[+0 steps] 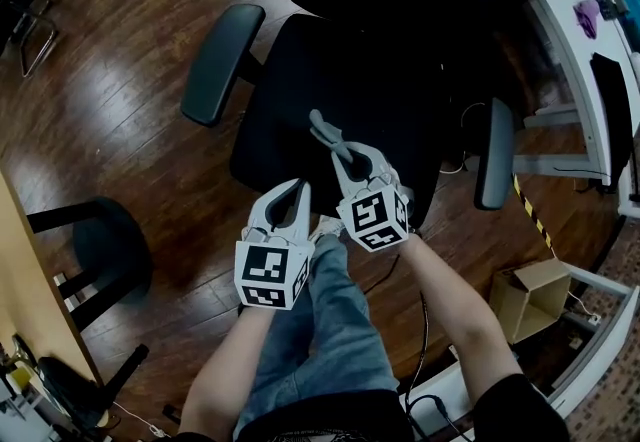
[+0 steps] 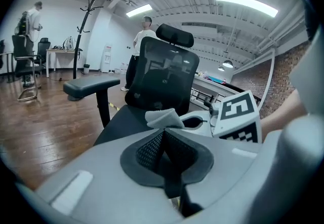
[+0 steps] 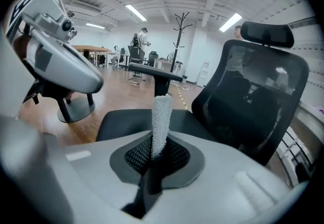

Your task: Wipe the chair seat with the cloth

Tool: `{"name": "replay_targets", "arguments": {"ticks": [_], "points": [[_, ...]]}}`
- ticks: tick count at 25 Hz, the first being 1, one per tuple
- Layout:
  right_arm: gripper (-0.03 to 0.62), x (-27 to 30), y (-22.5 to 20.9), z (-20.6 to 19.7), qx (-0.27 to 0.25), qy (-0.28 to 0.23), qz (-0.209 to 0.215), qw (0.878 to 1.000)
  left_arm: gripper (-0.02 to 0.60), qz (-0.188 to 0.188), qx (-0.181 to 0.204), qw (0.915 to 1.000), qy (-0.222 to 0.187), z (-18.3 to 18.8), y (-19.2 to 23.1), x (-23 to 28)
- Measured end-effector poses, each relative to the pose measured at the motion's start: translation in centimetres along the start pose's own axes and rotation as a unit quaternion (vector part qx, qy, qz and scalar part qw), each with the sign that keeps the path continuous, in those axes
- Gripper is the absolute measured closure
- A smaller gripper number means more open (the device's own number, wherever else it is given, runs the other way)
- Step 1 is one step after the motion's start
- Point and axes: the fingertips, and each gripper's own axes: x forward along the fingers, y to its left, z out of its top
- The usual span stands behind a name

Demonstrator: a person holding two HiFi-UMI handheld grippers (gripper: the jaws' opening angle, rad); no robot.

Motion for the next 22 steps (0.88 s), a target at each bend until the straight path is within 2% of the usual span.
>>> {"name": "replay_targets", "arguments": {"ticks": [5, 11, 22], "points": [[0.585, 2.1, -7.4, -0.2, -0.007, 0.009, -0.031, 0.999, 0.577, -0.007, 0.005, 1.0, 0.002, 1.8, -0.6, 3.2], [0.585, 5.5, -14.7, -1.1, -0.038, 0.038, -0.037, 0.998, 0.577, -0.013, 0.01, 0.9997, 0.017, 3.6, -1.4, 6.8], [0.583, 13.0, -24.9, -5.3, -0.075, 0.118, -0.041, 0.989, 0.577, -0.014, 0.008, 0.9993, 0.035, 6.0, -1.0, 14.0]]}}
